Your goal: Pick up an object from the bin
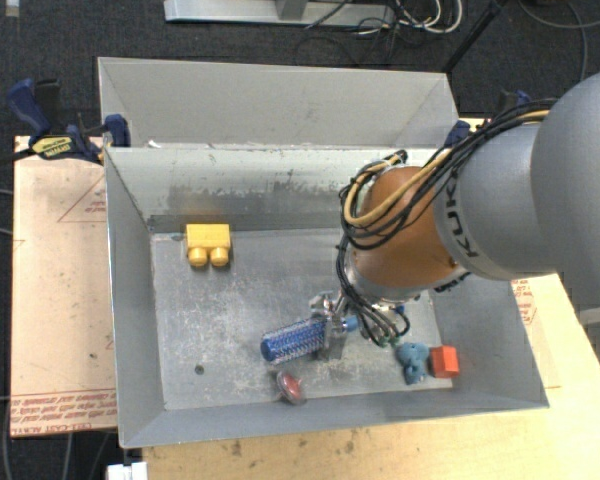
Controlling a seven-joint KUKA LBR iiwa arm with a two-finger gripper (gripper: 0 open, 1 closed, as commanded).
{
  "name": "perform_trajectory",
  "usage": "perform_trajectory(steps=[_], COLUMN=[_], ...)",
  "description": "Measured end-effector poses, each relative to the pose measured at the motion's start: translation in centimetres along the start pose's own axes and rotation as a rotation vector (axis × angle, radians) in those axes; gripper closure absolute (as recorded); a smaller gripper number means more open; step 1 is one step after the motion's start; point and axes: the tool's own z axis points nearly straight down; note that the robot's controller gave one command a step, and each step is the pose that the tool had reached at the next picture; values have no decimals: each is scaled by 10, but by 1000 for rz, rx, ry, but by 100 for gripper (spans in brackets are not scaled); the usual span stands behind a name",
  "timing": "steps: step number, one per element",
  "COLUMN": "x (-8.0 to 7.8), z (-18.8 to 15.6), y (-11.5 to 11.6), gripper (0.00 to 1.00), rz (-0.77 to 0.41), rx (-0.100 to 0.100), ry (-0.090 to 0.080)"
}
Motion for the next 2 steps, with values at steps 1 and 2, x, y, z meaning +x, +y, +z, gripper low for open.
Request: perform_trajectory(steps=[1,2], x=[-40,-67], z=[-107,-50], y=[-20,-52], gripper=[100,100], rz=[18,-132], rx=[1,2], ry=[-12,0])
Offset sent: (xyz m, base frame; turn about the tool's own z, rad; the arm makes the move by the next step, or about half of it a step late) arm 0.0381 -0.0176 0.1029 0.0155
